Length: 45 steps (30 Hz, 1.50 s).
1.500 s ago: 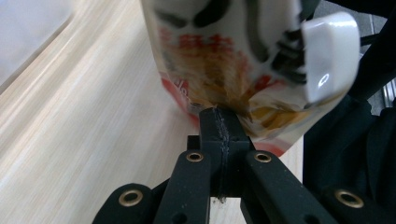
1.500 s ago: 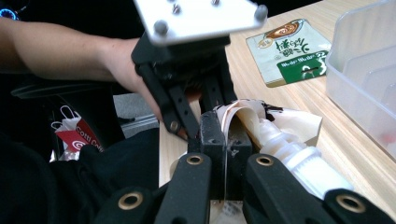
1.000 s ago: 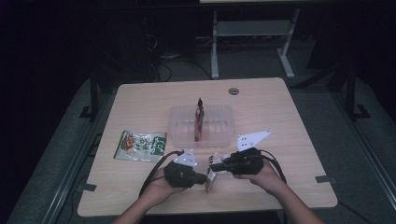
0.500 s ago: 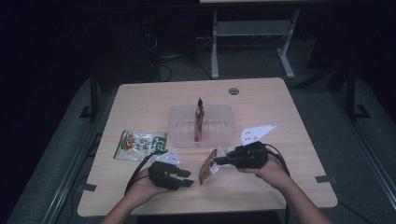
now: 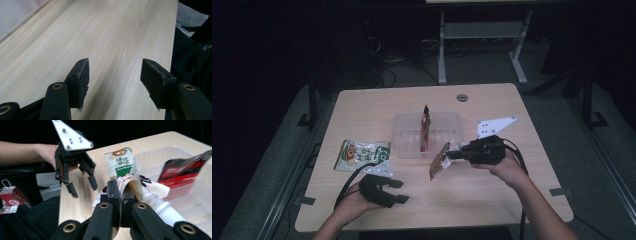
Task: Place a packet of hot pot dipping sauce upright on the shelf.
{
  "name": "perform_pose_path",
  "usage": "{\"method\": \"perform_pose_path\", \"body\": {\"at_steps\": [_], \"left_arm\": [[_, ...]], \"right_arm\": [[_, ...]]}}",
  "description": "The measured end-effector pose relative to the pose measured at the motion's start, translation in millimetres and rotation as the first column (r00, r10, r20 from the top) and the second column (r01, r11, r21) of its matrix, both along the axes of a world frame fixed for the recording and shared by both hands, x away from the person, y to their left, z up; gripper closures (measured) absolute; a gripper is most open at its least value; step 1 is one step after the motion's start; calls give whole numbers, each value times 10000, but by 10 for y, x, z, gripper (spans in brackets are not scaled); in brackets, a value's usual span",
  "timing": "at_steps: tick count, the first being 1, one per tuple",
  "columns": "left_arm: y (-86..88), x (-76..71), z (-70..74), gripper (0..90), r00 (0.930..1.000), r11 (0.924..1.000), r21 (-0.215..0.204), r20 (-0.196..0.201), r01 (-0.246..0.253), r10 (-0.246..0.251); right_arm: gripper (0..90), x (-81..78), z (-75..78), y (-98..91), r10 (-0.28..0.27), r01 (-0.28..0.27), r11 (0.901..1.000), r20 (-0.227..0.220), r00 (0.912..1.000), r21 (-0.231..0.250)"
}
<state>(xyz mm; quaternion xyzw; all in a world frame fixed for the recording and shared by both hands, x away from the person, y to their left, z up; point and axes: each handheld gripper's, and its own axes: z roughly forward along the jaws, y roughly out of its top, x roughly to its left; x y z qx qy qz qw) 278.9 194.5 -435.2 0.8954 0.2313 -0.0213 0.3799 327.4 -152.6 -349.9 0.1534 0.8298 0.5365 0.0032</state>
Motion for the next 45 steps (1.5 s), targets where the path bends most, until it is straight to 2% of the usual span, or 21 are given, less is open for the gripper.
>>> {"method": "perform_pose_path", "body": {"at_steps": [6, 9, 16, 23, 27, 31, 45], "left_arm": [[-10, -9, -15, 389, 10000, 10000, -6, -93, 6, -6], [-13, -8, -15, 389, 9999, 9999, 27, -50, 104, -104], [-32, -6, -24, 389, 9998, 9998, 77, -56, 173, -173], [-46, -12, -32, 389, 9997, 9998, 57, -123, 207, -206], [-51, -15, -34, 389, 9997, 9998, 34, -129, 195, -194], [-56, -17, -35, 389, 9997, 9998, 54, -138, 205, -204], [-71, -15, -37, 389, 9995, 9996, 101, -112, 281, -280]], "right_arm": [[897, 169, 118, -61, -370, 372, 9993, 163, 9992, -86], [897, 305, 167, -134, -753, 758, 9970, 240, 9969, -183], [897, 486, 210, -255, -1287, 1295, 9911, 246, 9914, -303], [896, 680, 229, -353, -1760, 1772, 9819, 247, 9841, -665], [896, 734, 214, -391, -1881, 1892, 9797, 226, 9819, -669], [896, 788, 177, -465, -2233, 2236, 9716, 135, 9747, -779], [892, 832, 144, -571, -2628, 2634, 9568, 212, 9646, -1235]]}}
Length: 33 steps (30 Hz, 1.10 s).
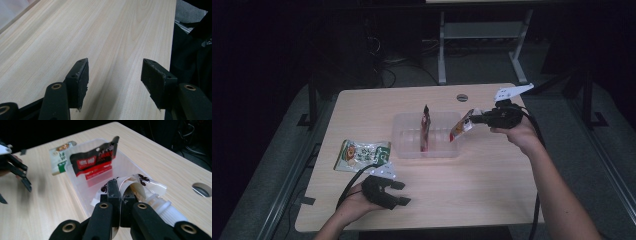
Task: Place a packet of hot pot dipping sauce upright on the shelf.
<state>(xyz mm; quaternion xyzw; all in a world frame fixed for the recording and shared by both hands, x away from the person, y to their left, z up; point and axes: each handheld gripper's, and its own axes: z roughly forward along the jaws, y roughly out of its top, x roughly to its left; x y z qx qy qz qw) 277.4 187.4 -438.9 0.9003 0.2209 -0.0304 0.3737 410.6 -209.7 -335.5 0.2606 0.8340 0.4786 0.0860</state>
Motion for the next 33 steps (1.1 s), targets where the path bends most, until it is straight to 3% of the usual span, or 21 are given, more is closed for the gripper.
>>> {"method": "perform_pose_path", "body": {"at_steps": [4, 9, 10, 23, 25, 26, 28, 33], "left_arm": [[2, 0, -1, 389, 10000, 10000, -3, -12, 8, -8], [5, 3, 0, 389, 10000, 10000, -10, -12, -1, 1], [5, 3, 0, 390, 10000, 10000, -9, -9, -1, 1], [-1, 0, -3, 390, 10000, 10000, -15, -38, 26, -26], [-2, 3, -5, 390, 10000, 10000, -24, -59, 18, -18], [-7, 1, -7, 390, 10000, 10000, 2, -77, 41, -41], [-9, 0, -5, 389, 10000, 10000, 16, -60, 61, -61], [-9, -6, -5, 389, 10000, 10000, 31, -62, 66, -66]], "right_arm": [[892, 39, 23, 11, -144, 150, 9982, 101, 9998, -574], [892, 56, 67, 22, -202, 215, 9968, 170, 9997, -765], [892, 61, 60, 40, -228, 245, 9947, 178, 9996, -1000], [893, 97, 16, 33, -336, 355, 9911, 172, 9993, -1283], [893, 98, 27, 41, -338, 359, 9897, 177, 9993, -1388], [893, 101, 69, 84, -256, 292, 9839, 228, 9994, -1765], [893, 108, 94, 137, -183, 252, 9799, 369, 9992, -1979], [893, 138, 112, 202, -155, 246, 9779, 450, 9989, -2075]]}}
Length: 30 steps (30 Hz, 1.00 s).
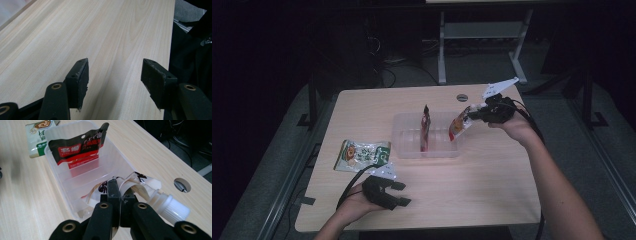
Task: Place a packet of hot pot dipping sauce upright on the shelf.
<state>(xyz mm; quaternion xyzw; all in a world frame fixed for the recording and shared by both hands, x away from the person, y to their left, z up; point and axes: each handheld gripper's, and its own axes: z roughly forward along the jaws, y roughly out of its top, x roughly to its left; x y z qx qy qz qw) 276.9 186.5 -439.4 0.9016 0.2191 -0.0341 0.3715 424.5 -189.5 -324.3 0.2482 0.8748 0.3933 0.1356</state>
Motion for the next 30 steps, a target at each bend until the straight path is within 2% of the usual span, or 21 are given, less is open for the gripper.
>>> {"method": "perform_pose_path", "body": {"at_steps": [9, 15, 18, 24, 26, 27, 30], "left_arm": [[8, 4, 6, 389, 10000, 10000, -13, 19, 4, -4], [-7, 1, 0, 390, 10000, 10000, -12, 6, 41, -41], [-5, -3, 1, 390, 10000, 10000, -20, -11, 24, -24], [-5, 0, -6, 390, 10000, 10000, -9, -36, 53, -53], [-9, -1, -6, 390, 10000, 10000, 13, -58, 66, -66], [-9, 1, -6, 390, 10000, 10000, 9, -49, 85, -85], [-17, -3, -6, 390, 9999, 10000, 18, -96, 50, -50]], "right_arm": [[894, 16, 131, 20, 131, -114, 9977, 246, 9996, -664], [894, 15, 122, 112, 318, -290, 9932, 227, 9992, -1131], [894, 26, 94, 133, 302, -282, 9951, 190, 9994, -951], [894, 48, 95, 138, 318, -293, 9950, 247, 9992, -954], [894, 43, 106, 142, 282, -258, 9941, 219, 9994, -1049], [894, 32, 141, 140, 320, -286, 9906, 234, 9992, -1340], [894, 20, 185, 145, 392, -344, 9869, 278, 9988, -1574]]}}
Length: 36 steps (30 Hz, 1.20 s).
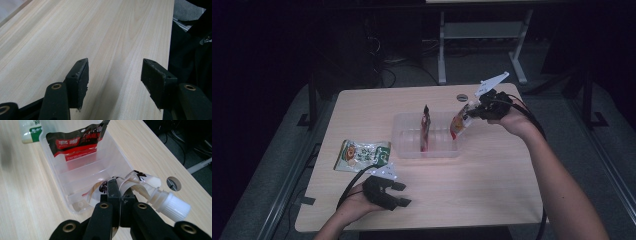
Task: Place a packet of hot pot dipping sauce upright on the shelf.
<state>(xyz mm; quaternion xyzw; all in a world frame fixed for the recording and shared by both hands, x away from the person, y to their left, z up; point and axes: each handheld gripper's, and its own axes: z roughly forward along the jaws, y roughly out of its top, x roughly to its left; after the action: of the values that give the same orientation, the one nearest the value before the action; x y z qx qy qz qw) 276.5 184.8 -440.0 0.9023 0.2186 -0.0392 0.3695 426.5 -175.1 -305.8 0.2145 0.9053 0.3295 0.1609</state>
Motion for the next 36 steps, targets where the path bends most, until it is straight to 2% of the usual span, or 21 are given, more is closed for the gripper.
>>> {"method": "perform_pose_path", "body": {"at_steps": [1, 6, 13, 19, 29, 31, 32, 34, 35, 36], "left_arm": [[-3, 3, 3, 390, 10000, 9999, 93, 40, 87, -88], [-4, 5, 1, 390, 9998, 9996, 181, 79, 202, -204], [-8, -5, -9, 390, 10000, 9999, 57, -42, 90, -90], [3, 9, -14, 390, 9998, 9998, 97, 20, 177, -177], [0, 5, -16, 390, 9998, 9998, 104, 24, 177, -177], [-2, 0, -17, 390, 9999, 10000, 16, -29, 96, -96], [-2, 0, -17, 390, 9999, 10000, 16, -29, 96, -96], [0, 4, -18, 390, 9999, 9999, 60, -14, 127, -127], [0, 4, -18, 390, 9999, 9999, 65, -14, 145, -145], [0, 4, -18, 390, 9999, 9999, 65, -14, 145, -145]], "right_arm": [[894, -16, 41, 18, 49, -49, 9999, 10, 10000, -157], [894, -17, 40, 74, 155, -158, 9985, -56, 9999, -533], [893, 21, -134, 212, 286, -305, 9970, -277, 9992, -711], [892, 41, -238, 240, 214, -231, 9989, -442, 9988, -403], [853, 45, -294, 292, 119, -142, 9993, -622, 9980, -359], [849, 39, -324, 282, 103, -90, 9998, -740, 9972, 185], [849, 39, -324, 282, 103, -90, 9998, -740, 9972, 185], [822, 42, -339, 260, 59, -30, 9994, -806, 9967, 353], [733, 42, -346, 243, -32, 73, 9989, -894, 9960, 456], [733, 42, -346, 243, -32, 73, 9989, -894, 9960, 456]]}}
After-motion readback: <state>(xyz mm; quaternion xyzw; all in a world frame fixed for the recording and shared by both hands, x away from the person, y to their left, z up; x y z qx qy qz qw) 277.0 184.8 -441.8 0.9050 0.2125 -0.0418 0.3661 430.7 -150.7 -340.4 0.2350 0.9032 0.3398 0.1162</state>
